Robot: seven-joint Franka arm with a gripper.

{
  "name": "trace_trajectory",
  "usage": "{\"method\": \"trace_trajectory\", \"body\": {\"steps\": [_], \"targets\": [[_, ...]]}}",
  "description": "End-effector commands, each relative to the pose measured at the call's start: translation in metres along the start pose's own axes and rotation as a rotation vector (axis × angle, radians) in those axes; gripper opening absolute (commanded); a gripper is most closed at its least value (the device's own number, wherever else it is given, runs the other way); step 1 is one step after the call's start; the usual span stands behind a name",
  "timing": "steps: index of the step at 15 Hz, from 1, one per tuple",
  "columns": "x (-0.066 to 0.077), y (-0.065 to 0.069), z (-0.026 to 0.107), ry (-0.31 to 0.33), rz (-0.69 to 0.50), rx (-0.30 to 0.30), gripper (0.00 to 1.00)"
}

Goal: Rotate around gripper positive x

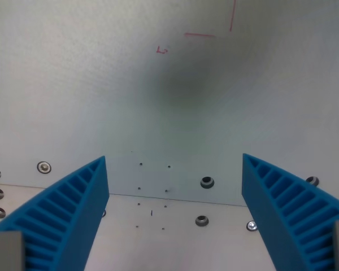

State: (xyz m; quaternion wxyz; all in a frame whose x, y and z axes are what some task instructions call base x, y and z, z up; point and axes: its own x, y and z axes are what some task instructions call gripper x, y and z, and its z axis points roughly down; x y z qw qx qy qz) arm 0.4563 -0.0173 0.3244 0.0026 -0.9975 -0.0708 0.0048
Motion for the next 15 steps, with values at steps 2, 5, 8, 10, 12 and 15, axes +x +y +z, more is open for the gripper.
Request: {"method": "trace_trajectory", "body": {"steps": [2,5,8,10,12,15], "targets": [[-0.0003,0.0011,-0.0027,0.005,-0.004,0.109,1.0],[-0.0003,0.0011,-0.0027,0.005,-0.004,0.144,1.0],[-0.0003,0.0011,-0.0027,0.004,-0.004,0.179,1.0],[-0.0003,0.0011,-0.0027,0.004,-0.004,0.203,1.0],[-0.0003,0.0011,-0.0027,0.004,-0.004,0.226,1.0],[-0.0003,0.0011,-0.0027,0.004,-0.004,0.261,1.0]]}}
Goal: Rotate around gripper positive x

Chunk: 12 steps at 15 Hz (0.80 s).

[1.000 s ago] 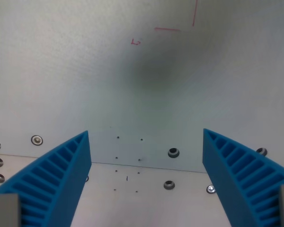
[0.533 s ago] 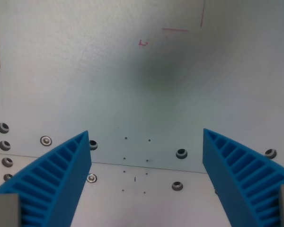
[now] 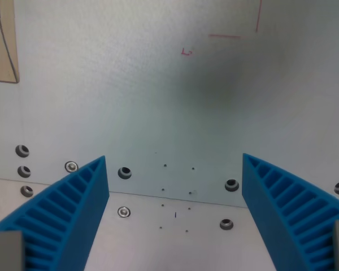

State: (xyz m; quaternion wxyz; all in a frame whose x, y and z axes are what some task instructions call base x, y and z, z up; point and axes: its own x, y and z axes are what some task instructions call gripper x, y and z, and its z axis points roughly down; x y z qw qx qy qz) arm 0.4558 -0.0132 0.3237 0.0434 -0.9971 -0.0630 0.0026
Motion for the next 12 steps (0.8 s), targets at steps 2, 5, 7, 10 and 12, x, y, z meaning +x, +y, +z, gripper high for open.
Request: {"method": "trace_trajectory", "body": {"steps": [2,5,7,10,12], "targets": [[-0.0003,0.0049,-0.0038,-0.008,-0.018,0.203,1.0],[-0.0003,0.0049,-0.0038,-0.009,-0.018,0.238,1.0],[-0.0003,0.0049,-0.0038,-0.009,-0.018,0.262,1.0],[-0.0003,0.0049,-0.0038,-0.009,-0.018,0.297,1.0],[-0.0003,0.0049,-0.0038,-0.009,-0.017,0.32,1.0]]}}
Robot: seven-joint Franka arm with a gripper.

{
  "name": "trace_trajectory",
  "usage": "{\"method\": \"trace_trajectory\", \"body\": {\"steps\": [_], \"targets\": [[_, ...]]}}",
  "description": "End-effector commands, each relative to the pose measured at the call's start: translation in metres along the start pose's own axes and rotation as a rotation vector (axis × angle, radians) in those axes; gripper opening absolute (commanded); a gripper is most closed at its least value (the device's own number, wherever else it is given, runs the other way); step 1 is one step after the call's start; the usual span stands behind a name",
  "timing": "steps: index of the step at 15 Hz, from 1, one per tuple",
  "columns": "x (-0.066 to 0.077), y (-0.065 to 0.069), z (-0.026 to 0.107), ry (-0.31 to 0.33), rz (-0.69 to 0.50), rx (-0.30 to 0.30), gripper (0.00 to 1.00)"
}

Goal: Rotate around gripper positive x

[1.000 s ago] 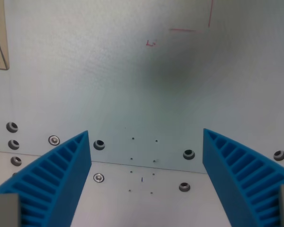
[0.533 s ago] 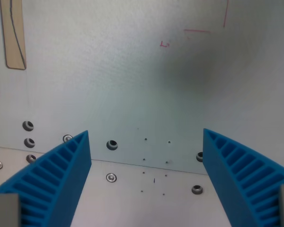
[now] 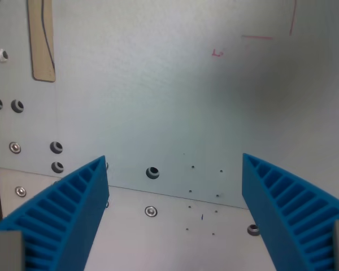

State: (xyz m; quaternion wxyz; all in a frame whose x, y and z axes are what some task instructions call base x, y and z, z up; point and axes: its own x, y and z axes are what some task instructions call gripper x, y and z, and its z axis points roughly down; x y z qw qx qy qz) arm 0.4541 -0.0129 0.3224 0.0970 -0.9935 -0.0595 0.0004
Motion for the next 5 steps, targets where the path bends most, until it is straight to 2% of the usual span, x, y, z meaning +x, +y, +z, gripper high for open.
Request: {"method": "trace_trajectory", "body": {"steps": [1,5], "targets": [[0.0014,0.0047,-0.0056,-0.023,-0.021,0.225,1.0],[0.0014,0.0047,-0.0056,-0.023,-0.02,0.271,1.0]]}}
